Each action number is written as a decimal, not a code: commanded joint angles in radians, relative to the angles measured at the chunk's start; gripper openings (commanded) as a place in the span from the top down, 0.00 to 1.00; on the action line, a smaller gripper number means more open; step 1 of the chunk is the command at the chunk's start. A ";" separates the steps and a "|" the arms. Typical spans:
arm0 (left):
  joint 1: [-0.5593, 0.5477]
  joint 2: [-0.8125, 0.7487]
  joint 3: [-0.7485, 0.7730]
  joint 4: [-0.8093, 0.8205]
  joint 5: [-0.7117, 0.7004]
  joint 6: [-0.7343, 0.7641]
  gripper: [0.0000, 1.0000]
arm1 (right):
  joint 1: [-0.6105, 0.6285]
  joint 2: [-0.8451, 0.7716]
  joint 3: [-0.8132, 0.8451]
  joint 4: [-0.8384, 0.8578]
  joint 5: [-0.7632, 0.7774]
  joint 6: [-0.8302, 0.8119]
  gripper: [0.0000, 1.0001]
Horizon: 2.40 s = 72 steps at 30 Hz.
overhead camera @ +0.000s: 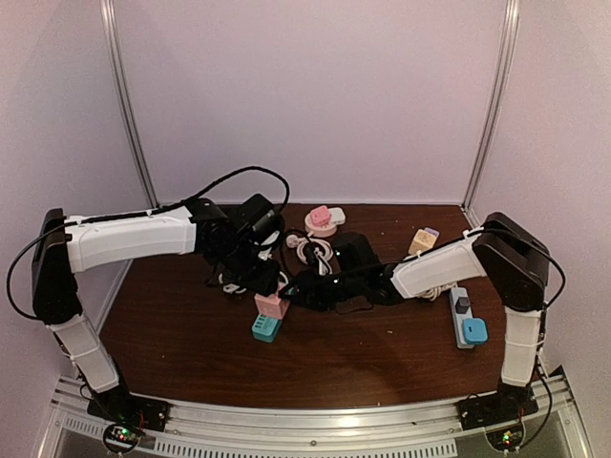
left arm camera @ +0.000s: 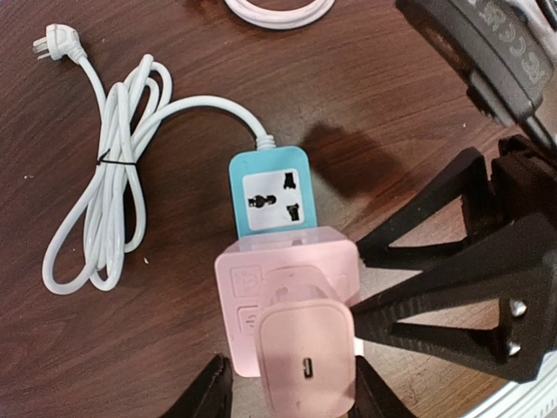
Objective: Pull the plug off the socket
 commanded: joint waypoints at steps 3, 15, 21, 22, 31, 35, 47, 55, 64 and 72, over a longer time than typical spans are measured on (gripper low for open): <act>-0.003 0.026 0.036 0.035 0.003 -0.002 0.59 | 0.035 0.034 0.028 0.034 -0.009 0.024 0.55; -0.020 0.039 0.098 0.037 -0.028 0.007 0.92 | 0.035 0.088 0.084 -0.109 0.035 0.066 0.68; -0.020 0.007 0.110 0.046 -0.057 0.008 0.95 | 0.033 0.112 0.086 -0.122 0.041 0.098 0.68; -0.020 -0.002 0.106 0.051 -0.059 0.008 0.96 | 0.033 0.115 0.094 -0.132 0.046 0.100 0.68; -0.019 -0.095 0.041 0.134 -0.083 -0.003 0.98 | 0.032 0.129 0.126 -0.186 0.072 0.113 0.69; -0.010 -0.108 0.035 0.134 -0.085 0.000 0.99 | 0.032 0.139 0.132 -0.184 0.071 0.125 0.69; 0.058 -0.171 -0.047 0.102 -0.135 -0.031 0.99 | 0.032 0.106 0.175 -0.197 0.085 0.085 0.65; 0.221 -0.291 -0.155 0.120 -0.118 -0.088 0.99 | 0.030 0.053 0.202 -0.162 0.074 0.025 0.50; 0.580 -0.399 -0.397 0.335 0.226 -0.153 0.99 | 0.026 -0.079 0.201 -0.219 0.159 -0.123 0.16; 0.757 -0.416 -0.568 0.467 0.421 -0.160 0.94 | 0.016 -0.184 0.196 -0.317 0.246 -0.275 0.07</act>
